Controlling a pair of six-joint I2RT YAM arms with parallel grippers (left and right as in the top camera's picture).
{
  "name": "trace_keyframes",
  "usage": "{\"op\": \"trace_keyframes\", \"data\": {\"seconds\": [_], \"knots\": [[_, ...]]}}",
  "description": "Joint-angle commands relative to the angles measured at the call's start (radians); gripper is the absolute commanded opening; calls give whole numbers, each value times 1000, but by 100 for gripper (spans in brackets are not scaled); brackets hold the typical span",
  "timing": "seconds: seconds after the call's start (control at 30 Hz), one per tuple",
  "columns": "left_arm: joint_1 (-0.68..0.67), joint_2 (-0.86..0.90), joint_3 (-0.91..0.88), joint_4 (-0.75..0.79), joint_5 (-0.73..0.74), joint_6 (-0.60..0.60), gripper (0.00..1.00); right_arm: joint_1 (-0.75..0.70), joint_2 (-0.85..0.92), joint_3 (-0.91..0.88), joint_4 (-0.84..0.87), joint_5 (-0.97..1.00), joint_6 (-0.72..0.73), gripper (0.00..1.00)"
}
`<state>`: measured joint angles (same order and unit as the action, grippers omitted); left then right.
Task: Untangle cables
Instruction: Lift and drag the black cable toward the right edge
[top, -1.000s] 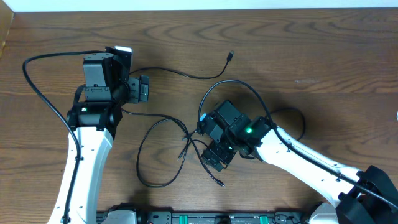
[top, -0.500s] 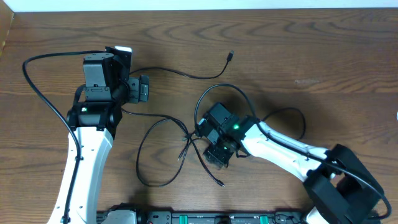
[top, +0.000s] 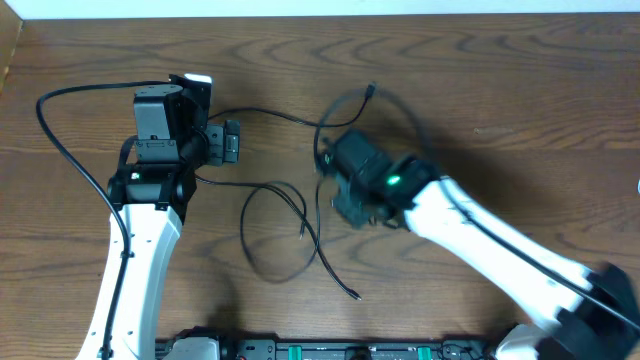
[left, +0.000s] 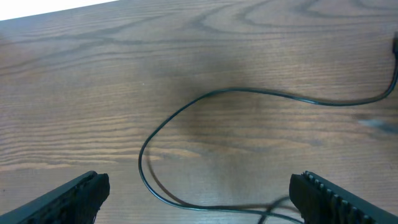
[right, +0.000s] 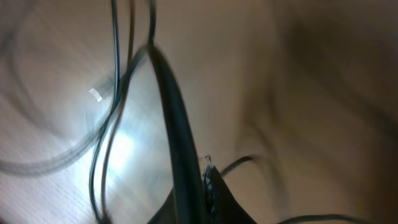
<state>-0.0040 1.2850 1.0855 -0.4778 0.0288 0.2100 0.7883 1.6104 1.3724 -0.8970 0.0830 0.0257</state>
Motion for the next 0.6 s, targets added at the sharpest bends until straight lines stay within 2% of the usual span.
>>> {"op": "trace_keyframes", "data": {"seconds": [0.0, 0.27, 0.57], "knots": [[-3, 2, 14, -1, 13, -5, 98, -13, -121, 220, -45, 274, -24, 1], [-3, 2, 14, -1, 13, -5, 98, -105, -233, 503, 2, 559, -137, 1], [-3, 2, 14, 0, 13, -5, 98, -382, -298, 546, 111, 658, -232, 1]]}}
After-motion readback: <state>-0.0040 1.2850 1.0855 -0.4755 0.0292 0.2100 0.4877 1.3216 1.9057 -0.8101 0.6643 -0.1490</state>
